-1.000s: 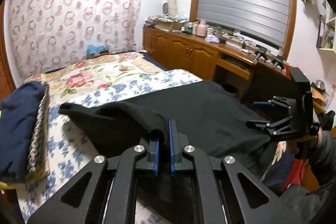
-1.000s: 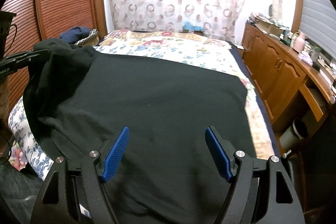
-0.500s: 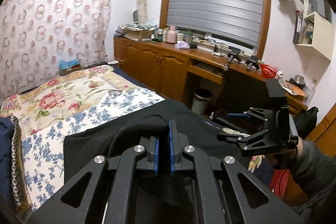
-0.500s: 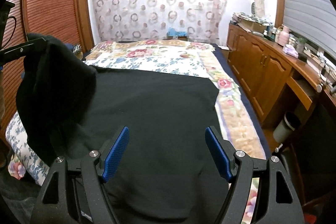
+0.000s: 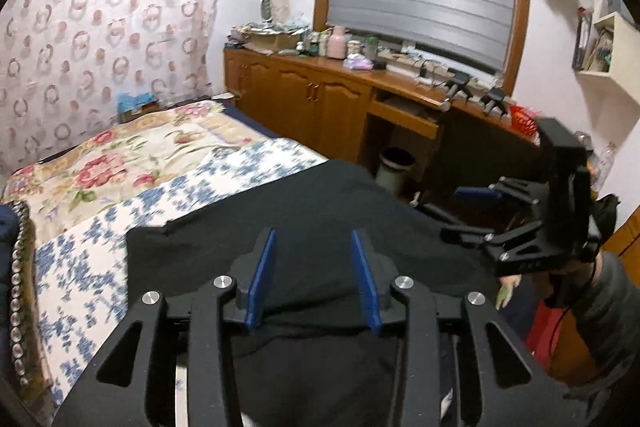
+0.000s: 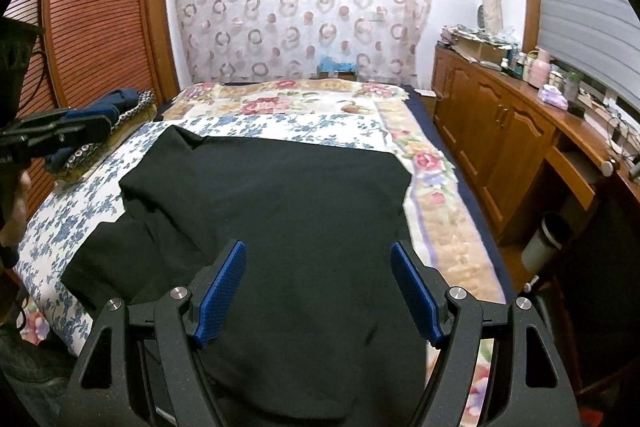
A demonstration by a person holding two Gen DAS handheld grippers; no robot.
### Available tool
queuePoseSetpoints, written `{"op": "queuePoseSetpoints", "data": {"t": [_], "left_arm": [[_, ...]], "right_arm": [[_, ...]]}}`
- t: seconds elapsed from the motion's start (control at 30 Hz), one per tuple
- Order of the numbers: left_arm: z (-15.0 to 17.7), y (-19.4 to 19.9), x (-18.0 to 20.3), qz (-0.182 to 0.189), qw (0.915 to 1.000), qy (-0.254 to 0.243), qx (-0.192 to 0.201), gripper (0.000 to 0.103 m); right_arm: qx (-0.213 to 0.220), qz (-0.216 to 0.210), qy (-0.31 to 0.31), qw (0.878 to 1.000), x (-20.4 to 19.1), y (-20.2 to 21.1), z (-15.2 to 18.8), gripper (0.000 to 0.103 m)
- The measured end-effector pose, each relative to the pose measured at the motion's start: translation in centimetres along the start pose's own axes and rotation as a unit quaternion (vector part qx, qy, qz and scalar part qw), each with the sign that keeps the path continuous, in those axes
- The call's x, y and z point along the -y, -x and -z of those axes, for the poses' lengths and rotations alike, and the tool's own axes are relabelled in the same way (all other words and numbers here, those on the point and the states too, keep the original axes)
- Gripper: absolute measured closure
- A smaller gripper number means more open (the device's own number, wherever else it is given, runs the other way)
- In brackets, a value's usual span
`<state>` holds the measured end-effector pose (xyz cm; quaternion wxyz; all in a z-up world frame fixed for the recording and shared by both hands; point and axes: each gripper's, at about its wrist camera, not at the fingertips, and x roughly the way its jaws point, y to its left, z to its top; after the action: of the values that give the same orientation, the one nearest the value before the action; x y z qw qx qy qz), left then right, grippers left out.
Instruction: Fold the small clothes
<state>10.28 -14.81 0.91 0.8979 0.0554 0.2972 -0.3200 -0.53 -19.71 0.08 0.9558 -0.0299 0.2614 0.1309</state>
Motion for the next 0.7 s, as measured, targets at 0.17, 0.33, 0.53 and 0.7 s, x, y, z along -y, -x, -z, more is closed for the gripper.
{"op": "queuePoseSetpoints", "data": {"t": [0.17, 0.33, 0.53, 0.7], "left_arm": [[1.8, 0.7, -1.9, -0.02, 0.9996, 0.02, -0.002, 0.032], [3.6, 1.5, -3.8, -0.06, 0.9973, 0.041, -0.006, 0.031], [5.1, 2.2, -5.7, -0.083, 0.9947, 0.059, -0.012, 0.031], [6.3, 2.3, -6.5, -0.09, 0.9932, 0.071, -0.018, 0.031]], "right_arm": [[-0.014, -0.026, 0.012, 0.999, -1.7, -2.6, -0.6, 0.026], [-0.035, -0.065, 0.035, 0.997, -3.4, -5.3, -0.8, 0.026], [-0.073, -0.103, 0.064, 0.99, -4.8, -8.2, -0.7, 0.029], [-0.093, -0.119, 0.073, 0.986, -4.9, -9.4, -0.8, 0.038]]}}
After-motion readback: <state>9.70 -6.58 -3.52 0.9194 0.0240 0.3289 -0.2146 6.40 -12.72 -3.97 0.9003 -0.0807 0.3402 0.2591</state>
